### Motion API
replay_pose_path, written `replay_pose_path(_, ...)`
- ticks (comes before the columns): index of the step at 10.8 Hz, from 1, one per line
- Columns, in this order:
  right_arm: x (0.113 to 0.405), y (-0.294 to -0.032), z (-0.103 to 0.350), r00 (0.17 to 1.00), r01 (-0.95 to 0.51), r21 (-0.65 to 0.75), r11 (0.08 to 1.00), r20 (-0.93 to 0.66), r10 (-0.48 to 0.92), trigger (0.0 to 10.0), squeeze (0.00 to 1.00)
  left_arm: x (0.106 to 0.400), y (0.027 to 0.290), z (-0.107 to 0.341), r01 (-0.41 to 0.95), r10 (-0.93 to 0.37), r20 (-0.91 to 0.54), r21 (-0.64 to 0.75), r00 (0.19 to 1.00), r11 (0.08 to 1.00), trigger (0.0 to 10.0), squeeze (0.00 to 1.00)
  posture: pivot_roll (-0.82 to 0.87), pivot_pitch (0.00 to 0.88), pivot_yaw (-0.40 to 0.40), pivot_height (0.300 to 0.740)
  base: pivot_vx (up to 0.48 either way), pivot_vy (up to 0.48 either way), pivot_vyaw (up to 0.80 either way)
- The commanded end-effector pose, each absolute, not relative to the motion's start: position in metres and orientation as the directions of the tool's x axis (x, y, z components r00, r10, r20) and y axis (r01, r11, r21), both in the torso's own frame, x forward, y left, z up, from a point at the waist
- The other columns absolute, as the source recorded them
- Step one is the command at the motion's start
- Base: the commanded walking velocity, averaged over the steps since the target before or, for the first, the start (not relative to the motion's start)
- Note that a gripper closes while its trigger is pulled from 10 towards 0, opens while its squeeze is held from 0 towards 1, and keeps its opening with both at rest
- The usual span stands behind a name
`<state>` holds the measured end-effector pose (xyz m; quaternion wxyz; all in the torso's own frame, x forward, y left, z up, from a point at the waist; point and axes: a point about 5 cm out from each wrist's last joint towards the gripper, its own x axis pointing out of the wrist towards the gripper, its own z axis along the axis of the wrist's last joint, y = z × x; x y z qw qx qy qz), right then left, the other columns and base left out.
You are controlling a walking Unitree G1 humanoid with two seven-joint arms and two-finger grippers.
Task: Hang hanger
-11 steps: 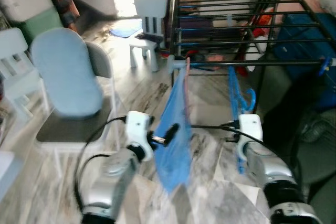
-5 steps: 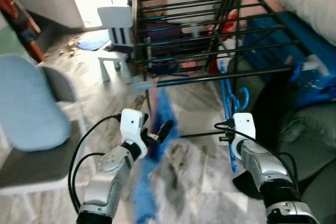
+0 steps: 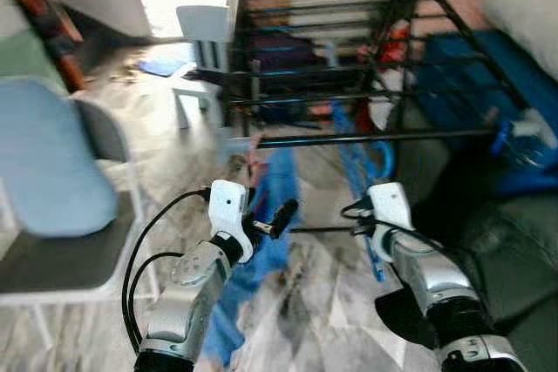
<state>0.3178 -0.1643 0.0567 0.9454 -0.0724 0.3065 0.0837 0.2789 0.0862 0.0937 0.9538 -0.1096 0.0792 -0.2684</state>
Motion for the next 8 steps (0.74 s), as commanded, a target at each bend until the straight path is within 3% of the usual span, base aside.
replay_pose_path(1, 0.325, -0.158, 0.07, 0.817, -0.233, -0.101, 0.967, -0.56, 0.138, 10.0, 0.0, 0.278, 0.088, 0.093, 0.487, -0.522, -0.113, -0.237, 0.845, 0.841, 10.0, 0.0, -0.15, 0.0, 0.058, 0.74, 0.0, 0.0, 0.0)
replay_pose_path(4, 0.346, -0.132, 0.089, 0.779, -0.157, -0.001, 0.988, -0.615, 0.123, 10.0, 0.0, 0.275, 0.094, 0.09, 0.485, -0.519, -0.135, -0.225, 0.844, 0.845, 10.0, 0.0, -0.12, 0.0, 0.056, 0.74, 0.0, 0.0, 0.0)
replay_pose_path(8, 0.365, -0.127, 0.108, 0.753, -0.051, 0.116, 0.992, -0.648, 0.115, 10.0, 0.0, 0.273, 0.094, 0.089, 0.488, -0.525, -0.15, -0.222, 0.838, 0.844, 10.0, 0.0, -0.11, 0.0, 0.055, 0.74, 0.0, 0.0, 0.0)
